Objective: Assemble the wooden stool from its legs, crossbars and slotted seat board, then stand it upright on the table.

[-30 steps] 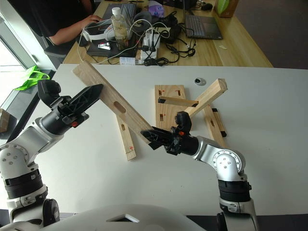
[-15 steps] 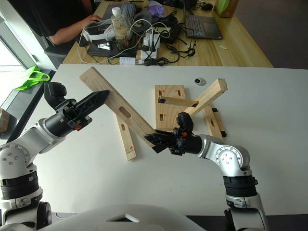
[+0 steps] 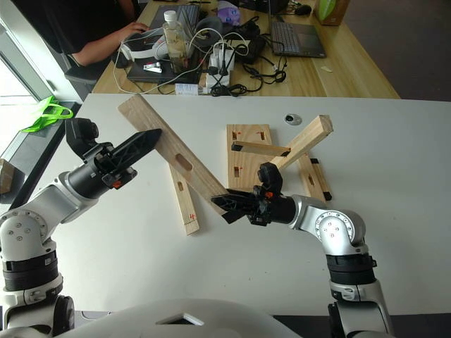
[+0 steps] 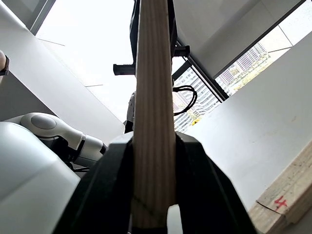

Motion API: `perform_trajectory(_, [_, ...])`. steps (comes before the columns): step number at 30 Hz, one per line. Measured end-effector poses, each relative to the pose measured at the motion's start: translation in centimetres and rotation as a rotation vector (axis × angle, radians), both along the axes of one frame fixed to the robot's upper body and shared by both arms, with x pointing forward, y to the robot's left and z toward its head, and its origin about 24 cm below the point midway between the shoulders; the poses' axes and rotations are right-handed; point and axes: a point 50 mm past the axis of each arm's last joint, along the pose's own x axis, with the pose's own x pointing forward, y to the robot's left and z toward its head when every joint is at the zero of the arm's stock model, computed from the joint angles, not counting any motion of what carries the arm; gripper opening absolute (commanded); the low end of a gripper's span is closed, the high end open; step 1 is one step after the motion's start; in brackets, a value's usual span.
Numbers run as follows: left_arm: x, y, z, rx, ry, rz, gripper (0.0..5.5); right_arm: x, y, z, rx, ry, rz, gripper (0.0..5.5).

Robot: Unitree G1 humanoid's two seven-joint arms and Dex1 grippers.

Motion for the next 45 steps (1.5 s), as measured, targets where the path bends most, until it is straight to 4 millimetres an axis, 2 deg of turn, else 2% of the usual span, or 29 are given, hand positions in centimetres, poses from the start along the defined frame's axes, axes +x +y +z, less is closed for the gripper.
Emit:
perform_trajectory(17, [0.1,-0.9,-0.8,-0.068,0.024,0.037,1.22,0.1,0.2,-0.2,0.005,0.011,0.002,1.01])
perform_trajectory(31, [-1.7,-1.8,-2.6,-0.099,0.068,0.11,1.22,-2.6,0.7,-1.8,0.044,0.105,-0.049,1.01])
perform_trajectory(45, [-1.1,-1.9,-3.0,-0.082,0.045,0.12,1.22,-2.5,1.0,-2.4,0.04,0.101,-0.086,1.01])
